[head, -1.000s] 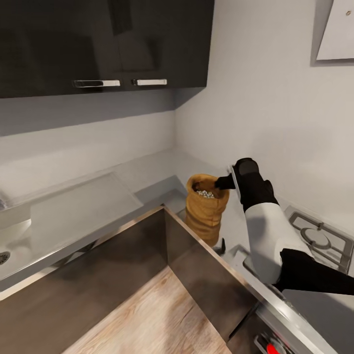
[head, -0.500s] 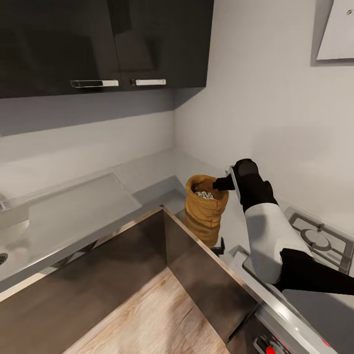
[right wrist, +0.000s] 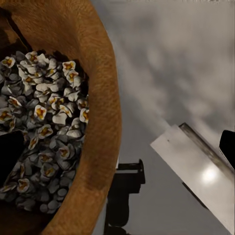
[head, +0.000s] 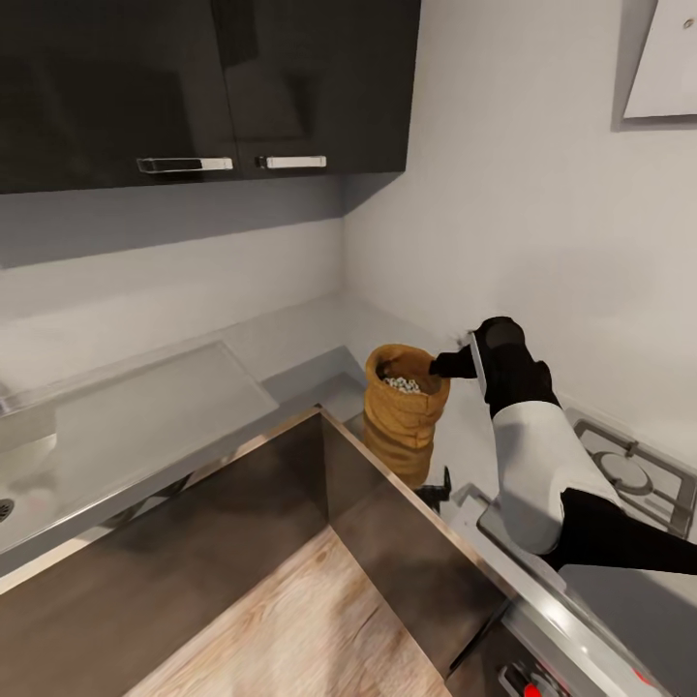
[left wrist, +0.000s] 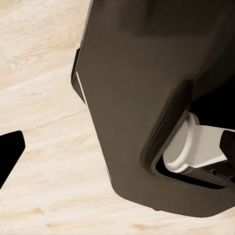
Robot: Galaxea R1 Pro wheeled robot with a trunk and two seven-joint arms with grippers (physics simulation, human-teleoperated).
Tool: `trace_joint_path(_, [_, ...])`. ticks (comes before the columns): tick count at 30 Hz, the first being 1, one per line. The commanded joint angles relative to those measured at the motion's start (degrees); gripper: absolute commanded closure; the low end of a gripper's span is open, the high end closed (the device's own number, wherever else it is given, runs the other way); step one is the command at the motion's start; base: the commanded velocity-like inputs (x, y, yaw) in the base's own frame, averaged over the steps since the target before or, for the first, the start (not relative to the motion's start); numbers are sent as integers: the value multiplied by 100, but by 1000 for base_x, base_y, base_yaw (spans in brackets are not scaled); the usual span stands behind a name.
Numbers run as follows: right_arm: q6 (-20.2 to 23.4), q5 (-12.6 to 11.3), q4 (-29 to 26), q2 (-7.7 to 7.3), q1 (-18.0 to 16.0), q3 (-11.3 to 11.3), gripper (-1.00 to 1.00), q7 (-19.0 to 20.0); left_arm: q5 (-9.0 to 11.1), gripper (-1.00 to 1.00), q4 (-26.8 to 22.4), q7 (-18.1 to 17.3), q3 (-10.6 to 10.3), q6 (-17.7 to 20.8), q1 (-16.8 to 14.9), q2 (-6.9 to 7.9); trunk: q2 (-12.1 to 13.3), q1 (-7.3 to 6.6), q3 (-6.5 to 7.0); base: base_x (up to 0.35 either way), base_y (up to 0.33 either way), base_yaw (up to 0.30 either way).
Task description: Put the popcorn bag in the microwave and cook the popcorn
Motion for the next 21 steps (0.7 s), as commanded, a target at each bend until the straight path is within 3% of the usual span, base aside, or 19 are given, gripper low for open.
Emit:
trace_joint_path(1, [13, 63, -7, 7, -5, -28, -100, 54, 26, -100, -5, -1, -2, -11, -1, -2, -6, 2, -7, 107, -67, 0])
trace_joint_path(6, [13, 71, 18, 14, -4, -28, -100, 61, 26, -100, -5, -3, 7, -11, 1, -4, -6, 2, -7, 68, -46, 0])
trace_joint_path(15, [13, 41, 774, 61, -9, -28, -100, 61, 66, -100, -5, 15, 26, -11, -3, -5, -6, 2, -7, 3, -2, 0])
trace_joint_path(21, [13, 32, 784, 20, -5, -36, -100, 64, 61, -100, -5, 15, 26, -11, 1, -5, -6, 2, -7, 0, 0, 0])
